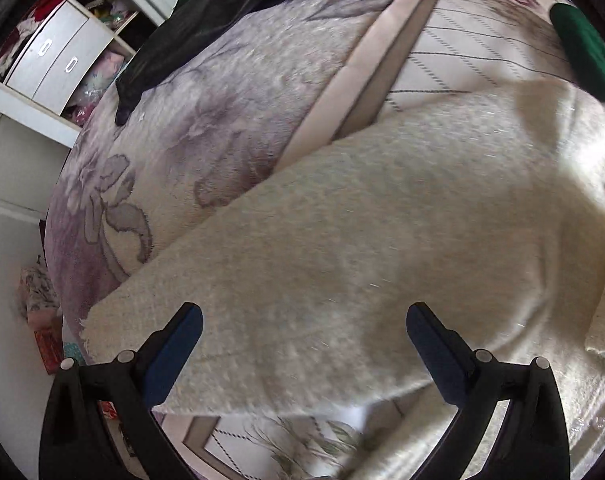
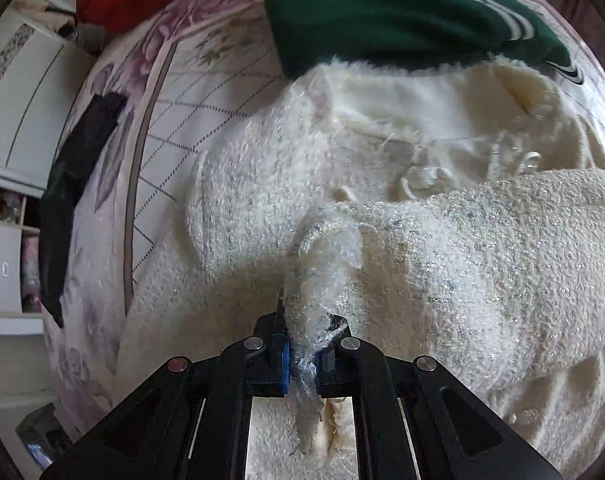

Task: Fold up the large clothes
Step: 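Lift the sleeve with the right gripper and lay it across the jacket body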

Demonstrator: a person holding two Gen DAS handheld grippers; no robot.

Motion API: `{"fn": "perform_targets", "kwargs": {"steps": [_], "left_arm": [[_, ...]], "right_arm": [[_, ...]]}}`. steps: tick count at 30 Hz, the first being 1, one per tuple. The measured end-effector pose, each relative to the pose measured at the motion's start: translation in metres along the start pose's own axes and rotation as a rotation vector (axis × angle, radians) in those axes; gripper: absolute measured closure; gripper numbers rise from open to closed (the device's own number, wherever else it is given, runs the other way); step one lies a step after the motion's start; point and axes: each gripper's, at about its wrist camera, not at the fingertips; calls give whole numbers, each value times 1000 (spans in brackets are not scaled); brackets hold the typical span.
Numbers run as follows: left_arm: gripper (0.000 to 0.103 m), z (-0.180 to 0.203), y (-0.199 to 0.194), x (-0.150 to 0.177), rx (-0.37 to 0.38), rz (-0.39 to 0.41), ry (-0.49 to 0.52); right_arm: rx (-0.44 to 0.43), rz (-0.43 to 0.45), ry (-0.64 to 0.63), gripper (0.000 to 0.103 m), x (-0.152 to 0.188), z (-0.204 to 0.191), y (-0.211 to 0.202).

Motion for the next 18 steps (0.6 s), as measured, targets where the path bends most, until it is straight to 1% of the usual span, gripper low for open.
{"fn": "perform_targets", "kwargs": {"steps": [2, 3, 5, 7, 8, 9, 10, 11, 13, 16, 18], "left_arm": [[0, -8, 7, -2, 0, -9, -7], [0, -10, 8, -2, 2, -14, -8], [0, -15, 7, -2, 23, -22, -11], [0, -19, 0, -1, 42, -13, -13], [0, -20, -5, -1, 60, -6, -14], [0, -22, -11, 0, 76, 1, -17], [0, -23, -17, 2, 85, 8, -18], [0, -22, -23, 2, 96, 14, -17], [0, -19, -36, 5, 125, 21, -13], [0, -2, -55, 10, 167, 22, 22], [0, 16, -67, 13, 188, 27, 49]], "right_arm": [[1, -53, -34, 93, 0, -8, 16], [-17, -82, -47, 90, 2, -10, 21], [-84, -125, -48, 72, 1, -10, 22], [-178, -147, -20, 64, 6, -3, 9], [-208, -142, -7, 57, 12, 3, -4], [-229, -125, 1, 54, 18, 11, -19], [-246, -99, 17, 52, 27, 24, -40], [-241, -78, 36, 51, 34, 38, -56], [-192, -35, 106, 51, 53, 79, -90], [-105, 0, 280, 51, 84, 167, -133], [-83, 37, 382, 51, 97, 219, -152]]}}
Point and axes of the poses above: each gripper's, at about its wrist camera, not at the fingertips, and y roughly the way its jaws point, z to its right, x to its underside, and after that the axes turned 8 degrees about -x, right-handed
